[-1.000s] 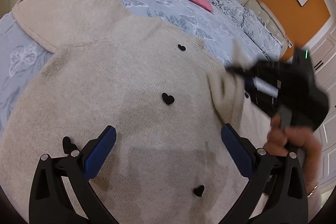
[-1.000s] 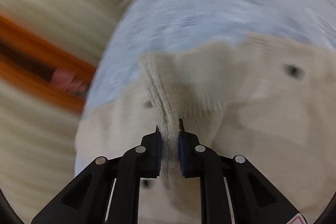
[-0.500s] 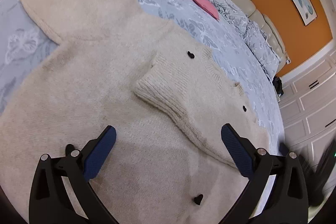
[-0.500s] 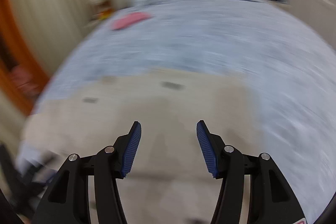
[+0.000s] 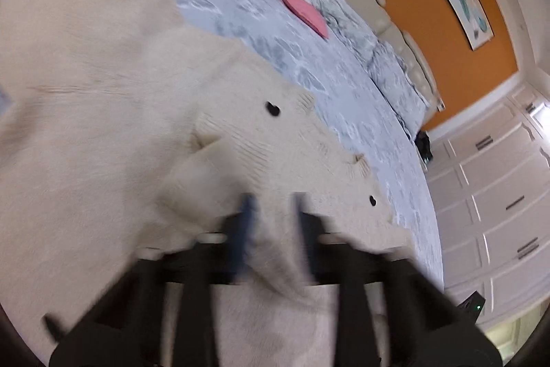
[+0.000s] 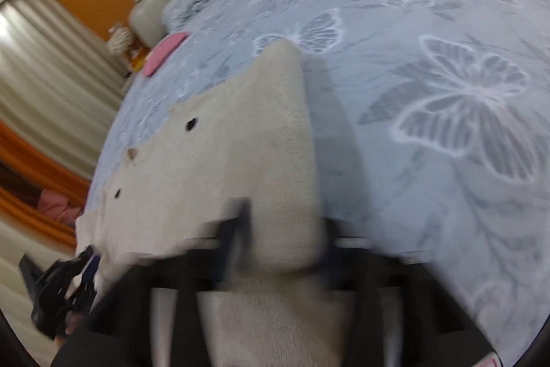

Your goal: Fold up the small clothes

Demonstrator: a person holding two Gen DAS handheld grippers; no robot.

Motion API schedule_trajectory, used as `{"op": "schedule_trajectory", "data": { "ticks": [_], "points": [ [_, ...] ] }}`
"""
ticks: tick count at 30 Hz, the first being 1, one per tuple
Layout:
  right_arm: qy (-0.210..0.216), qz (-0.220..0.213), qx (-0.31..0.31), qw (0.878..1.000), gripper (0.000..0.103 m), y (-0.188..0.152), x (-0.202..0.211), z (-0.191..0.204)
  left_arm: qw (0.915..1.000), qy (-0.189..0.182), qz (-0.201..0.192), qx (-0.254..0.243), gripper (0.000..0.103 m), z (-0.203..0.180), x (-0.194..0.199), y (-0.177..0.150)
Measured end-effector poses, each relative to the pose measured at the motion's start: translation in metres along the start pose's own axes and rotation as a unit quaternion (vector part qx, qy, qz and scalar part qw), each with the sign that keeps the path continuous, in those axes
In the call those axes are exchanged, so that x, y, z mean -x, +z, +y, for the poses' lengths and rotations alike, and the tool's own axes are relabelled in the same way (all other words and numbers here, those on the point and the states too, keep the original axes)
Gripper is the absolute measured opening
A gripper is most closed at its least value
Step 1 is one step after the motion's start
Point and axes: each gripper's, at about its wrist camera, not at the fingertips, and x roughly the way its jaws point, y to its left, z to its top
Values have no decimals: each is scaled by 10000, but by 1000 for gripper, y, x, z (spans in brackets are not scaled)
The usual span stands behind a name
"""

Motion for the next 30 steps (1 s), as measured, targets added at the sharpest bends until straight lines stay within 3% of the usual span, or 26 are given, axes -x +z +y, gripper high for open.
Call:
{"op": "schedule_trajectory", "data": {
  "ticks": [4, 7, 9, 10, 11, 12, 14, 15, 16, 17, 18, 21, 22, 23, 25, 27, 30],
  "points": [
    [588, -652, -170, 9960, 16, 10, 43, 6, 9978, -184, -450, -457, 0, -19, 11, 3],
    [344, -1079, 185, 9934, 16, 18, 60, 14, 9967, -163, -518, -601, 0, -23, 12, 6],
    [-191, -786, 235, 9964, 16, 14, 37, 0, 9993, 153, -171, -305, 0, -3, -5, 1],
    [-476, -434, 70, 9979, 16, 9, 16, -15, 9997, 217, -45, -139, 0, 4, -9, -1],
    [-495, -255, -129, 9984, 15, 4, 6, -27, 9998, 201, 42, 84, 0, 12, -11, -3],
    [-309, -348, -371, 9982, 15, 4, 9, -33, 9998, 136, 20, 165, 0, 14, -9, -2],
    [-355, -384, -260, 9983, 17, 11, 17, -23, 9994, 267, -143, 149, 11, 9, 1, 0],
    [-444, -449, -98, 9980, 20, 13, 20, -15, 9991, 348, -162, 152, 39, 7, 4, 0],
    [-619, -485, 116, 9968, 21, 14, 21, -6, 9988, 400, -183, 215, 53, 6, 6, -1],
    [-726, -483, 207, 9960, 24, 13, 21, -1, 9986, 369, -257, 290, 61, 6, 8, -3],
    [-819, -480, 260, 9951, 25, 11, 20, 2, 9984, 404, -267, 286, 61, 4, 8, -5],
    [-878, -502, 194, 9947, 32, 11, 16, 7, 9985, 492, -211, 119, 56, 0, 0, -8],
    [-861, -515, 174, 9948, 33, 13, 15, 7, 9984, 513, -212, 68, 43, 0, -3, -7],
    [-876, -527, 175, 9946, 35, 14, 14, 7, 9984, 528, -190, 9, 36, 2, -5, -7],
    [-901, -653, 149, 9937, 35, 14, 16, 8, 9986, 471, -194, 157, 5, 11, -5, -4],
    [-997, -899, 117, 9909, 38, -5, 25, 10, 9974, 407, -408, 434, 3, 19, 4, 1],
    [-1211, -1425, 211, 9821, 55, -8, 43, 19, 9880, 546, -1237, 752, 12, 34, 42, 20]
  ]
}}
